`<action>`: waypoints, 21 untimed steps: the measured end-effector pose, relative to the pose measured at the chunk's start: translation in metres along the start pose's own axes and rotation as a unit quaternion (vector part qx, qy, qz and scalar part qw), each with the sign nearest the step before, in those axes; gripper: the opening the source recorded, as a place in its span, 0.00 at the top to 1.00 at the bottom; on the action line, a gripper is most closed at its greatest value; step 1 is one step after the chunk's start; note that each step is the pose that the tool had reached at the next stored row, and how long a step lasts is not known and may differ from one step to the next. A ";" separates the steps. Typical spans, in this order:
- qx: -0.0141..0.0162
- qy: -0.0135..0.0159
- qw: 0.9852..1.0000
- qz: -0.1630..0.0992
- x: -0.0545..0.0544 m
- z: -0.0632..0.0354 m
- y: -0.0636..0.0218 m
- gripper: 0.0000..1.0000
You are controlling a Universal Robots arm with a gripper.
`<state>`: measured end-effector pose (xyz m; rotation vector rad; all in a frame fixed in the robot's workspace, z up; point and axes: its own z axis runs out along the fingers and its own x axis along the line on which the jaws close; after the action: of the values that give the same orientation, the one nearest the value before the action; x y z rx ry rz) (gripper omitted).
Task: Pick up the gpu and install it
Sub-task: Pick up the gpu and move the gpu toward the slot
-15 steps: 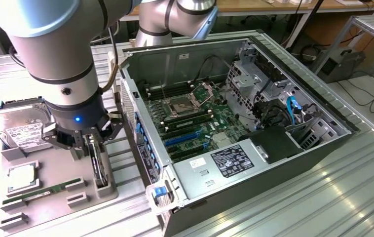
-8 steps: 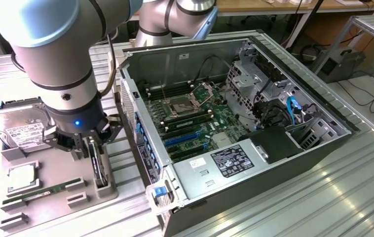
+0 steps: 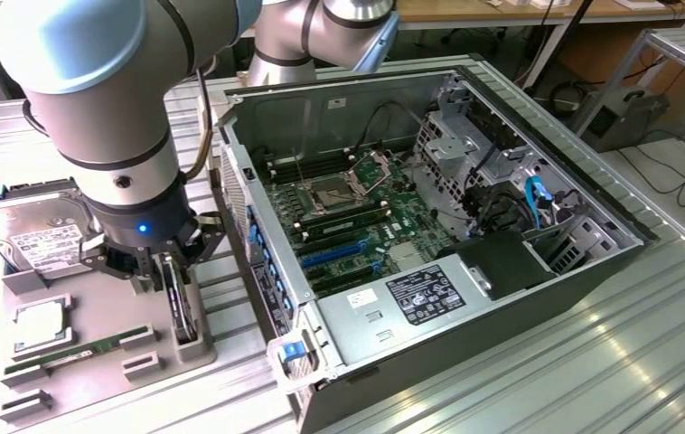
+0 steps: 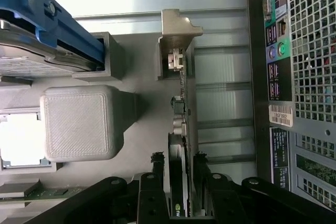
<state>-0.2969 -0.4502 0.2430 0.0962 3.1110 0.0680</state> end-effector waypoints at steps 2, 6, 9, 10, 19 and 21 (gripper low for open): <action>0.000 0.000 1.000 0.000 0.000 0.0002 0.0000 0.64; 0.000 0.000 1.000 0.000 0.000 0.0002 0.0000 0.64; 0.000 0.000 1.000 0.000 0.000 0.0002 0.0000 0.72; 0.000 0.000 1.000 0.000 0.000 0.0002 0.0000 0.72; -0.001 0.001 1.000 -0.020 0.000 0.0003 0.0000 0.74; -0.001 0.001 1.000 -0.024 0.000 0.0003 0.0000 0.74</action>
<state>-0.2969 -0.4501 0.2427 0.0211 3.1135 0.0691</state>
